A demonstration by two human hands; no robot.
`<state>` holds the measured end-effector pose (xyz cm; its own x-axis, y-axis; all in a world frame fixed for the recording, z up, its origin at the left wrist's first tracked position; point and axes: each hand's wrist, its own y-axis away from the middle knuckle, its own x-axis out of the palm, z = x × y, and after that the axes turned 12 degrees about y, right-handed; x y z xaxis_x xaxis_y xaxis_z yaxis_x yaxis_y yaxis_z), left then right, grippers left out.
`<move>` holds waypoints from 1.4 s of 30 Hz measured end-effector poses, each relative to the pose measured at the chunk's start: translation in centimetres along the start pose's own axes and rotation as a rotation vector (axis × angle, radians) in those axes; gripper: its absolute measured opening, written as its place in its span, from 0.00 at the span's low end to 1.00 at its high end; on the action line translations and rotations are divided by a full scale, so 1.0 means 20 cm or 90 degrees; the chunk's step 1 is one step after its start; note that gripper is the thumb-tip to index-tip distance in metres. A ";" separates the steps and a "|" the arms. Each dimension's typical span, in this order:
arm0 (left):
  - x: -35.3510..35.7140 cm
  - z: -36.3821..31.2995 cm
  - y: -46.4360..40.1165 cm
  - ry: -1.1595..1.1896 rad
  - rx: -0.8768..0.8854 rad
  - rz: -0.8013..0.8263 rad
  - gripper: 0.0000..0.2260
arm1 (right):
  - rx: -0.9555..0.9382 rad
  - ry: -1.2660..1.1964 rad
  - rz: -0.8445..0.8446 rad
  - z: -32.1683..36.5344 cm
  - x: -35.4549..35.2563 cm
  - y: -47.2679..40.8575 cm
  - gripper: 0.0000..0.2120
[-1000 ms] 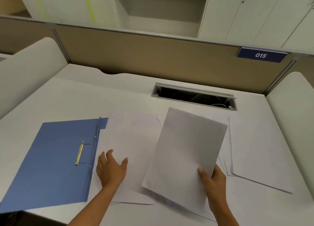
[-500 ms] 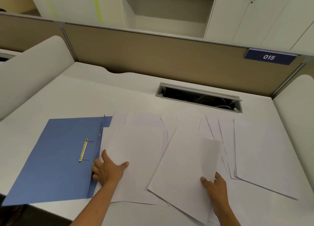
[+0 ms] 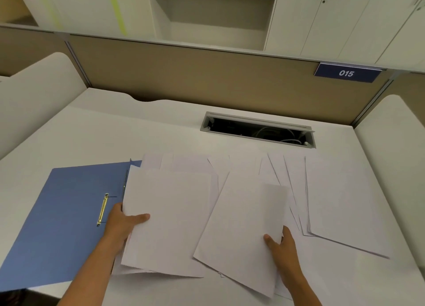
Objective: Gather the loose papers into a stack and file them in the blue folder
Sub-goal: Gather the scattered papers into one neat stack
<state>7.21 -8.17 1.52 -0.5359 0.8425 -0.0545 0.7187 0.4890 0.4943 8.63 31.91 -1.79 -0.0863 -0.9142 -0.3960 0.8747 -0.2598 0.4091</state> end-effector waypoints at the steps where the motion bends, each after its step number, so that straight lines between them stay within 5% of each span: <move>1: 0.00 -0.04 0.02 -0.007 0.008 0.023 0.30 | -0.006 -0.001 0.005 0.00 0.00 0.00 0.16; 6: 0.03 -0.32 0.20 -0.011 0.144 0.101 0.23 | -0.022 -0.019 0.023 0.00 -0.01 0.01 0.19; 12: 0.06 -0.61 0.42 0.149 0.238 0.324 0.21 | -0.019 -0.095 0.077 0.03 -0.01 0.04 0.19; 18: 0.29 -0.52 0.43 0.320 0.175 0.402 0.18 | -0.014 -0.127 0.135 0.05 0.04 0.09 0.19; 20: 0.36 -0.42 0.41 0.276 0.118 0.419 0.21 | -0.026 -0.135 0.144 0.07 0.05 0.11 0.19; 23: 0.44 -0.24 0.35 0.128 0.013 0.371 0.40 | -0.055 -0.137 0.131 0.13 0.03 0.15 0.19; 29: 0.47 -0.05 0.29 -0.051 0.045 0.297 0.18 | -0.025 -0.157 0.112 0.13 -0.01 0.15 0.19; 38: 0.44 -0.06 0.28 0.020 -0.025 0.432 0.30 | 0.018 -0.178 0.131 0.17 -0.02 0.17 0.14; 42: 0.52 -0.03 0.35 -0.005 0.052 0.424 0.30 | -0.009 -0.106 0.112 0.25 -0.01 0.19 0.14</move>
<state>6.37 3.88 4.82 0.0359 0.9718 0.2331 0.9261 -0.1200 0.3576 9.55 29.51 3.90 -0.0081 -0.9839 -0.1783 0.8895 -0.0885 0.4483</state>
